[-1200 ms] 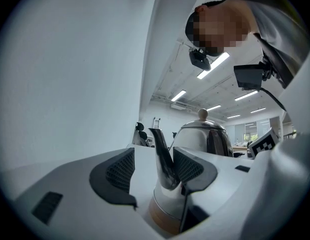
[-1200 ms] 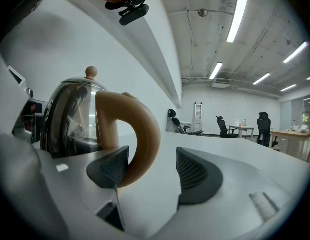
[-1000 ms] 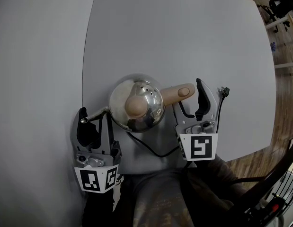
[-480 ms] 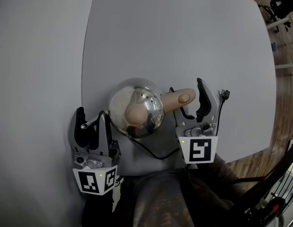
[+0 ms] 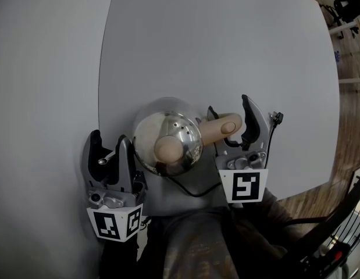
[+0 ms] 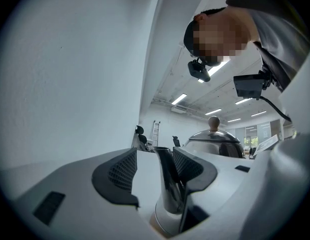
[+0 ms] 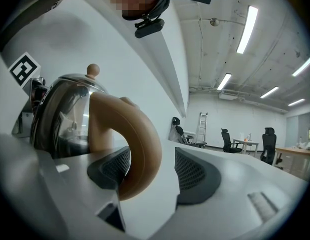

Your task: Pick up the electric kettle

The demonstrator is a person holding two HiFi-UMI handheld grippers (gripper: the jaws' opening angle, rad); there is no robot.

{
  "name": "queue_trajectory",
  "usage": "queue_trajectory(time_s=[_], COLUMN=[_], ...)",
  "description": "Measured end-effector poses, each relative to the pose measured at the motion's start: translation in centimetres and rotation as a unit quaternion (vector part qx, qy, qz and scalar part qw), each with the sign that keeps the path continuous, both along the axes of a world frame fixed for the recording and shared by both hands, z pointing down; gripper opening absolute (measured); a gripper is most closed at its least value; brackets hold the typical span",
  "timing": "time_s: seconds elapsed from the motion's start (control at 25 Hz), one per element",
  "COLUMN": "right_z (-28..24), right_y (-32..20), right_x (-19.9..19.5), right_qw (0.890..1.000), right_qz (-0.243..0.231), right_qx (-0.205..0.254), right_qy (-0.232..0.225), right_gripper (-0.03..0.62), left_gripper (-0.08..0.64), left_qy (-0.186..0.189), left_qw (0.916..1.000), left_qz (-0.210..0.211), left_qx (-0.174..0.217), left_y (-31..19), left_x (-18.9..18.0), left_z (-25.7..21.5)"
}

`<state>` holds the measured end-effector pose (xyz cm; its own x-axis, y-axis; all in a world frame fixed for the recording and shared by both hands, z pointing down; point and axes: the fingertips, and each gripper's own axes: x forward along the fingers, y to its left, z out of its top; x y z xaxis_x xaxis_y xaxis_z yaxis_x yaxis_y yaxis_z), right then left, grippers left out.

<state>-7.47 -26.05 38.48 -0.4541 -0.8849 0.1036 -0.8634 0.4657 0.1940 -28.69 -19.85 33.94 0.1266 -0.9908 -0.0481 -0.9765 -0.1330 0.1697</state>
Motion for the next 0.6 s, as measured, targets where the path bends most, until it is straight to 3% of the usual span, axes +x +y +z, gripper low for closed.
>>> queue_trajectory(time_s=[0.6], right_z=[-0.2], right_y=[-0.8], right_x=[-0.4], right_qw=[1.0], right_qz=[-0.02], right_qx=[0.001], right_qy=[0.0], right_gripper=[0.19], left_gripper=[0.214], left_qy=[0.003], left_qw=[1.0], left_qz=[0.003], left_qx=[0.004], left_y=[-1.7], left_x=[0.7], left_z=[-0.6])
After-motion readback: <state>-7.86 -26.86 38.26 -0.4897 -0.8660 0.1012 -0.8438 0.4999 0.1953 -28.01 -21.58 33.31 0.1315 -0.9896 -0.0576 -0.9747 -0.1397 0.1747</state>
